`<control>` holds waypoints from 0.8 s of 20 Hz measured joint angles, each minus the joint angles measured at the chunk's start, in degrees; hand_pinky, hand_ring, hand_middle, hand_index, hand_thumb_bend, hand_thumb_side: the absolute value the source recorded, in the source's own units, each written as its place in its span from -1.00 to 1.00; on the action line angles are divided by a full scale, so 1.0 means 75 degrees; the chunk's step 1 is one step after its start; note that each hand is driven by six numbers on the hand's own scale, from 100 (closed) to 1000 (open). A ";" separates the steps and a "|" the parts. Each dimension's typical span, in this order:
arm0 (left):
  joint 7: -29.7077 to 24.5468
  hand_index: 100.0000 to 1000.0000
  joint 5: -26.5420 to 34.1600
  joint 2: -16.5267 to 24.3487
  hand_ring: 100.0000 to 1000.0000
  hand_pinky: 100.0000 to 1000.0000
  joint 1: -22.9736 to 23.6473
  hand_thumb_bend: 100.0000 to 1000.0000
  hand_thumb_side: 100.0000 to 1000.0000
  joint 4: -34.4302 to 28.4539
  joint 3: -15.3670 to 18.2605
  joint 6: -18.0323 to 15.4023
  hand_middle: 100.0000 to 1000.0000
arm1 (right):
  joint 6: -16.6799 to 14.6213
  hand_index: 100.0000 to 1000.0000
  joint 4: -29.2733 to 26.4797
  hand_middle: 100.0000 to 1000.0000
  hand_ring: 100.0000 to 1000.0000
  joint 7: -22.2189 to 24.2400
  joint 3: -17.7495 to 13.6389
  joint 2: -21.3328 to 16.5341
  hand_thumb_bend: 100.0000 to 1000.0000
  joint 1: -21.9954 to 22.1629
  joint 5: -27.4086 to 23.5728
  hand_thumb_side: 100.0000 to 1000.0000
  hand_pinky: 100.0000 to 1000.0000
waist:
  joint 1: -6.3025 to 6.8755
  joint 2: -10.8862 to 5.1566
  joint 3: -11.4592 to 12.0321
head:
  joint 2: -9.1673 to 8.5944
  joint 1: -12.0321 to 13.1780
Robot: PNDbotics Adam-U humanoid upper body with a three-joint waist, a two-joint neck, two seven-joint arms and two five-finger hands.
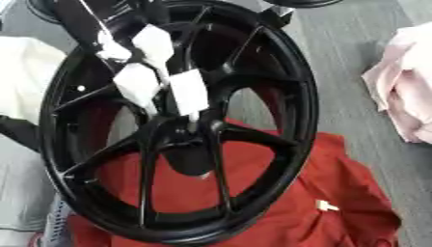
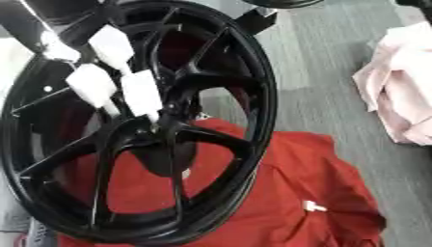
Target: Pull the pin out of the wheel hub.
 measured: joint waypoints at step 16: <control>0.0065 0.68 -0.0083 -0.0130 0.49 0.56 0.0006 -0.60 -0.39 0.0256 -0.0002 -0.0185 0.42 | -0.0002 0.15 -0.0001 0.02 0.20 0.0003 0.0038 0.0060 -1.00 -0.0025 -0.0012 0.20 0.46 | -0.0001 0.0030 -0.0015 | -0.0062 0.0072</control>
